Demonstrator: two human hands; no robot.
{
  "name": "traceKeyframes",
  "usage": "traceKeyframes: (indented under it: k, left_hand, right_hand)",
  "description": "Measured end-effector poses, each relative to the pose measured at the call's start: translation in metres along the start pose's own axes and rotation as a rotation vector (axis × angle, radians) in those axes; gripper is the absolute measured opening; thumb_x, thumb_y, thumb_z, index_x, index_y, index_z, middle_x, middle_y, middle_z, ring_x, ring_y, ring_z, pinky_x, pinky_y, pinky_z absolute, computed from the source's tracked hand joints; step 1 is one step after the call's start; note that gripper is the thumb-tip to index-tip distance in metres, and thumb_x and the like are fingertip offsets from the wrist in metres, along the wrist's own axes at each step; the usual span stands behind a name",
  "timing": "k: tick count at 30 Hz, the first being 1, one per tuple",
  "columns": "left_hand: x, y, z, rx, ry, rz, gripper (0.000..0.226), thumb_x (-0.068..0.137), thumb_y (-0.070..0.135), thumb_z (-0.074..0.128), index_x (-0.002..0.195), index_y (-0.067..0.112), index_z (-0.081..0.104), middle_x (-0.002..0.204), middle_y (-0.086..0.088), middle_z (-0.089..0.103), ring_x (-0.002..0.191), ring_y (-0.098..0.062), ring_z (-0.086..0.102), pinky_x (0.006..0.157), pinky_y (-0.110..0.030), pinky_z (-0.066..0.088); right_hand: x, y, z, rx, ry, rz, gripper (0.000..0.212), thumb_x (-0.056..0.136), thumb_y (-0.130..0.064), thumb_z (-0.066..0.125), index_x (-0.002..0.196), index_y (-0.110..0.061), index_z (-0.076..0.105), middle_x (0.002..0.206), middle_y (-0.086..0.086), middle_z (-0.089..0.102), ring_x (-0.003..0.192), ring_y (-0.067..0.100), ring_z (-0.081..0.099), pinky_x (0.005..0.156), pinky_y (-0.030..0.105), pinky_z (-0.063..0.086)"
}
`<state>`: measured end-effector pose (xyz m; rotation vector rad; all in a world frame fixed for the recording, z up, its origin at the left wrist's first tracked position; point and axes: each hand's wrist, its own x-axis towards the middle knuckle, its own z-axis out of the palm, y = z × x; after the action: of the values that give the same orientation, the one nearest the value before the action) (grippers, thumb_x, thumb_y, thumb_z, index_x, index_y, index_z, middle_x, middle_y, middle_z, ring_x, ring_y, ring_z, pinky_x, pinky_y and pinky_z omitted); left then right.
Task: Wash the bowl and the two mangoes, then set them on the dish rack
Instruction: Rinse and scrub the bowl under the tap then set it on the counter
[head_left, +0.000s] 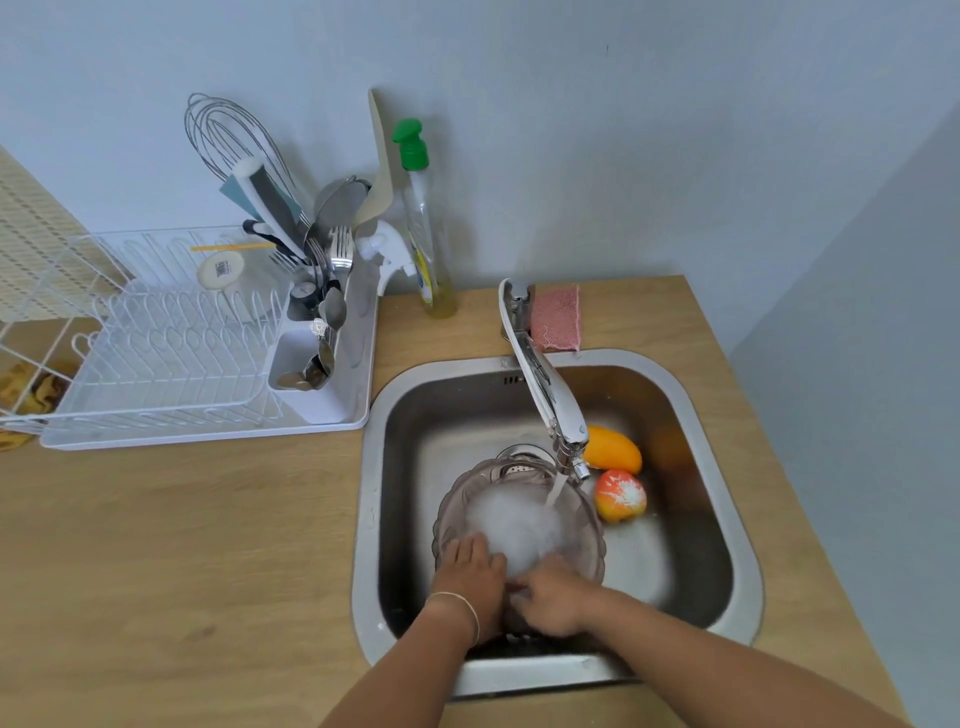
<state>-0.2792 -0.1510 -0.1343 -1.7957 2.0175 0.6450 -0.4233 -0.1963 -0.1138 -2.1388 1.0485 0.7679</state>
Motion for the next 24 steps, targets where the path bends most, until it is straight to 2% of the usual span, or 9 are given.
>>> traceKeyframes:
  k: [2, 5, 8, 12, 15, 17, 20, 22, 24]
  left_hand:
    - [-0.005, 0.000, 0.000, -0.129, -0.064, 0.041, 0.062, 0.091, 0.044, 0.052, 0.144, 0.017, 0.036, 0.157, -0.025, 0.013, 0.146, -0.041, 0.014, 0.119, -0.047, 0.012]
    - [-0.010, -0.005, -0.002, -0.195, -0.107, 0.056, 0.076, 0.086, 0.058, 0.054, 0.147, 0.018, 0.033, 0.162, -0.019, 0.008, 0.148, -0.038, 0.013, 0.120, -0.045, 0.013]
    - [-0.010, -0.006, -0.004, -0.044, -0.009, -0.025, 0.071, 0.094, 0.045, 0.048, 0.149, 0.006, 0.027, 0.160, -0.021, 0.015, 0.146, -0.038, 0.017, 0.120, -0.045, 0.013]
    - [0.004, -0.007, -0.006, 0.071, 0.073, -0.145, 0.057, 0.102, 0.021, 0.029, 0.153, -0.001, 0.014, 0.161, -0.027, 0.005, 0.149, -0.043, 0.001, 0.121, -0.051, 0.000]
    - [0.004, -0.005, -0.005, 0.029, -0.046, -0.053, 0.068, 0.096, 0.034, 0.047, 0.150, 0.003, 0.020, 0.157, -0.033, 0.008, 0.147, -0.046, 0.004, 0.120, -0.054, 0.005]
    - [-0.003, -0.005, -0.002, -0.028, -0.100, 0.040, 0.066, 0.094, 0.039, 0.051, 0.147, 0.008, 0.027, 0.157, -0.031, 0.007, 0.146, -0.046, 0.007, 0.119, -0.051, 0.012]
    - [-0.008, -0.010, 0.003, -0.057, -0.080, 0.025, 0.065, 0.094, 0.046, 0.046, 0.148, 0.017, 0.028, 0.162, -0.024, 0.000, 0.148, -0.042, 0.005, 0.120, -0.049, 0.011]
    - [-0.007, -0.012, 0.001, 0.019, -0.062, -0.049, 0.067, 0.096, 0.046, 0.041, 0.152, 0.015, 0.020, 0.161, -0.028, -0.002, 0.148, -0.044, -0.003, 0.121, -0.051, 0.002]
    - [-0.005, -0.013, -0.003, 0.067, -0.051, -0.135, 0.068, 0.100, 0.039, 0.035, 0.154, 0.007, 0.010, 0.160, -0.031, -0.005, 0.148, -0.045, -0.008, 0.121, -0.050, -0.002]
  right_hand:
    - [0.007, 0.007, -0.013, -0.028, 0.071, 0.010, 0.040, 0.086, -0.035, 0.051, 0.118, -0.017, 0.064, 0.126, 0.021, 0.062, 0.123, 0.039, 0.052, 0.104, 0.041, 0.041]
    - [0.015, 0.043, -0.020, -0.252, 0.241, 0.048, 0.048, 0.077, -0.027, 0.064, 0.123, -0.014, 0.062, 0.125, 0.021, 0.060, 0.123, 0.041, 0.053, 0.103, 0.047, 0.047]
    - [0.016, 0.063, 0.000, -0.371, 0.258, -0.014, 0.053, 0.072, -0.034, 0.059, 0.120, -0.013, 0.068, 0.116, 0.018, 0.069, 0.110, 0.037, 0.064, 0.090, 0.044, 0.056]
    - [-0.013, 0.007, 0.001, -0.263, 0.144, -0.001, 0.053, 0.090, -0.043, 0.052, 0.129, -0.008, 0.058, 0.134, 0.023, 0.053, 0.128, 0.037, 0.048, 0.106, 0.043, 0.039]
    - [-0.003, -0.006, -0.019, -0.220, 0.079, 0.003, 0.042, 0.091, -0.044, 0.052, 0.118, -0.014, 0.064, 0.125, 0.018, 0.062, 0.118, 0.037, 0.058, 0.096, 0.041, 0.049]
    - [0.012, 0.004, -0.032, -0.297, 0.202, 0.036, 0.039, 0.091, -0.035, 0.053, 0.124, -0.015, 0.058, 0.134, 0.019, 0.055, 0.123, 0.040, 0.053, 0.100, 0.045, 0.044]
    - [0.029, 0.025, -0.050, -0.365, 0.324, 0.008, 0.050, 0.086, -0.020, 0.057, 0.135, -0.015, 0.049, 0.151, 0.024, 0.037, 0.131, 0.048, 0.046, 0.102, 0.055, 0.045]
    - [0.033, 0.035, -0.052, -0.417, 0.295, -0.053, 0.060, 0.080, -0.022, 0.070, 0.138, -0.014, 0.055, 0.152, 0.022, 0.043, 0.131, 0.044, 0.051, 0.094, 0.055, 0.053]
    - [0.027, 0.038, -0.045, -0.479, 0.253, -0.098, 0.070, 0.082, -0.034, 0.069, 0.146, -0.014, 0.048, 0.157, 0.024, 0.034, 0.142, 0.044, 0.037, 0.108, 0.058, 0.041]
